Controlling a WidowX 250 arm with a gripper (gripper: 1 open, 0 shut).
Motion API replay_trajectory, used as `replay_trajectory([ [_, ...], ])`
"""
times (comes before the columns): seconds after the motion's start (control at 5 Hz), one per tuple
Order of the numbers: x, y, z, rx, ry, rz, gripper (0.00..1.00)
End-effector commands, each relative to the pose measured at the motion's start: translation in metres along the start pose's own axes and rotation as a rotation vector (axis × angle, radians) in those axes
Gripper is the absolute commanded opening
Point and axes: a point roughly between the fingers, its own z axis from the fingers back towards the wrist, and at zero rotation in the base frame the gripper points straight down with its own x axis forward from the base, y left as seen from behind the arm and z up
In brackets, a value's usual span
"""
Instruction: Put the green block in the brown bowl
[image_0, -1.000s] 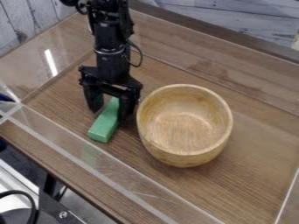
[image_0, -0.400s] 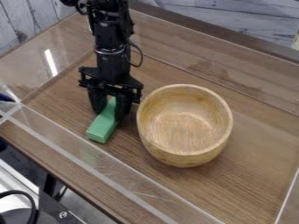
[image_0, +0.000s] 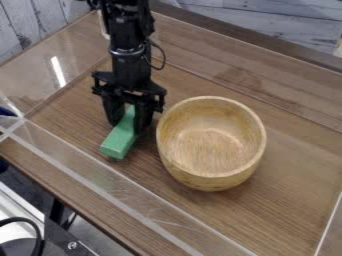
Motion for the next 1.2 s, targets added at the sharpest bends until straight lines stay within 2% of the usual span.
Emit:
replay_trajectory([
  [0.0, 0.012, -0.002, 0.031, 0.009, -0.097, -0.009, 0.00],
  [0.4, 0.019, -0.024, 0.056, -0.017, -0.139, -0.044, 0.00],
  [0.6, 0.022, -0.045, 0.064, -0.034, -0.148, -0.091, 0.00],
  [1.0, 0.021, -0.095, 0.058, -0.037, -0.136, -0.200, 0.00],
])
